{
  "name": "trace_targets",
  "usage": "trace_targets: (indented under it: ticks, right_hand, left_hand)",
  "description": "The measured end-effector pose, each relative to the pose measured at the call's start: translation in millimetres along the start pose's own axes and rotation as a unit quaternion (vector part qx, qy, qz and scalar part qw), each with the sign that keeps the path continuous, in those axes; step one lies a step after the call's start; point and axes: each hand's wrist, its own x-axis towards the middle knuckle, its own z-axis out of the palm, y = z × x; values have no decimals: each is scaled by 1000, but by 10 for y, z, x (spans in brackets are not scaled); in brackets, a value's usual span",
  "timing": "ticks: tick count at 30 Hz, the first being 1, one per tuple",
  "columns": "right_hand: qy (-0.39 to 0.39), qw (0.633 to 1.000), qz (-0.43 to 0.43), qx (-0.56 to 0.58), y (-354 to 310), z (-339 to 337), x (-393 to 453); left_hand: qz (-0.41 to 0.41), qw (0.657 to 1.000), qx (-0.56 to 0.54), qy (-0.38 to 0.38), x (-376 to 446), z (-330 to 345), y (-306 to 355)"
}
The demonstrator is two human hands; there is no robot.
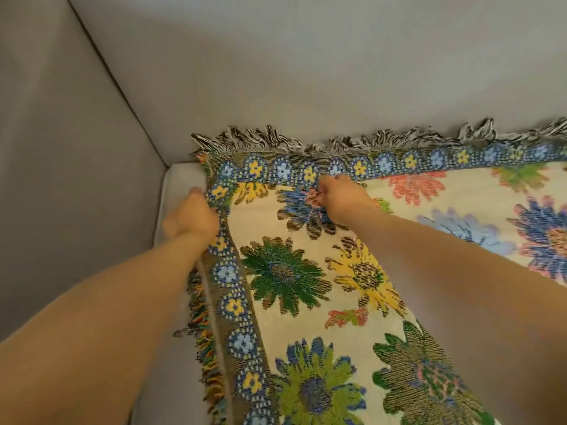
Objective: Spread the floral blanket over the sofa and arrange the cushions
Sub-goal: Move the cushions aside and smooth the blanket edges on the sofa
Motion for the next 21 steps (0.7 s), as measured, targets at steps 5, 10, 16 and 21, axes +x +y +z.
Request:
trace_targets:
  ticks: [5,10,16,21]
  right_hand:
    - [16,990,-96,104,-186,-37,-2]
    - [-57,992,-88,63,-95,190,-210]
    - [-98,993,-55,48,258,206,-935]
    - [-57,994,-94,-3,493,236,-1747]
  left_hand:
    - [-61,998,-26,18,194,-275,-195]
    - [35,995,47,-74,-243,-43,-380]
    - [33,982,95,-159,-941,116,-377]
    - [-11,975,84,-203,-1816,153,-558]
